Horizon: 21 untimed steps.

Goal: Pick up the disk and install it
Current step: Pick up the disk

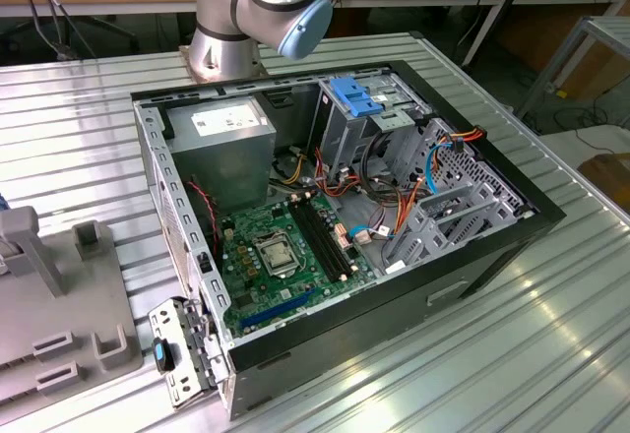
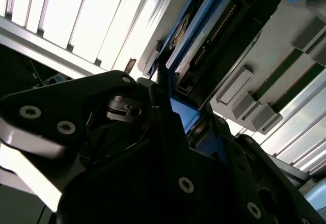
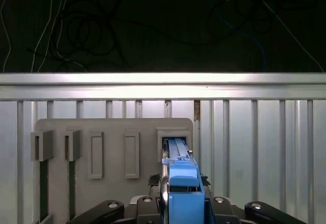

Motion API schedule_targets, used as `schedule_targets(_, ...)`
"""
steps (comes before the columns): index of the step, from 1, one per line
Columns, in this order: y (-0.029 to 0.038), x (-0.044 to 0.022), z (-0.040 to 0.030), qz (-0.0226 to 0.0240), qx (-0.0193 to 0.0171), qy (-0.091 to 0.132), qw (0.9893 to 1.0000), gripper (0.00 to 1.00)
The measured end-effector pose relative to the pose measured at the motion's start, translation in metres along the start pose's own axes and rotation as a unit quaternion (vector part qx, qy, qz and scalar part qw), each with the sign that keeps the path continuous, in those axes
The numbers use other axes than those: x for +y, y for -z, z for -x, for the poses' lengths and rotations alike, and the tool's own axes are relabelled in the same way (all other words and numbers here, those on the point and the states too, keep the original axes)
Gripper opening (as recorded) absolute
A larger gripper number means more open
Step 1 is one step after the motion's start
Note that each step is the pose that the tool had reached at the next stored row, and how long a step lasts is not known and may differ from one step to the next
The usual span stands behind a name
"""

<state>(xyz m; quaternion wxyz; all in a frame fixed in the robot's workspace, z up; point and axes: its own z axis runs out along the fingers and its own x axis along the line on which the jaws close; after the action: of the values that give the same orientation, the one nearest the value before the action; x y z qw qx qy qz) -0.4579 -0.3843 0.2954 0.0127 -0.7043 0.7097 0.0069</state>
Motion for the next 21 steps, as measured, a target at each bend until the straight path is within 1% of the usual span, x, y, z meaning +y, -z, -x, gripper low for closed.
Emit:
schedule_targets(8, 0.0052, 0.0000, 0.0001, 0.0001, 0.0011, 0.000, 1.0000, 0.37)
schedule_targets(9, 0.0067, 0.0000, 0.0002, 0.0001, 0.0013, 0.000, 1.0000, 0.37)
schedule_targets(14, 0.0202, -0.0001, 0.0005, 0.0001, 0.0025, 0.000, 1.0000, 0.37)
schedule_targets(21, 0.0446, -0.0003, 0.0012, 0.0001, 0.0026, 0.000, 1.0000, 0.37)
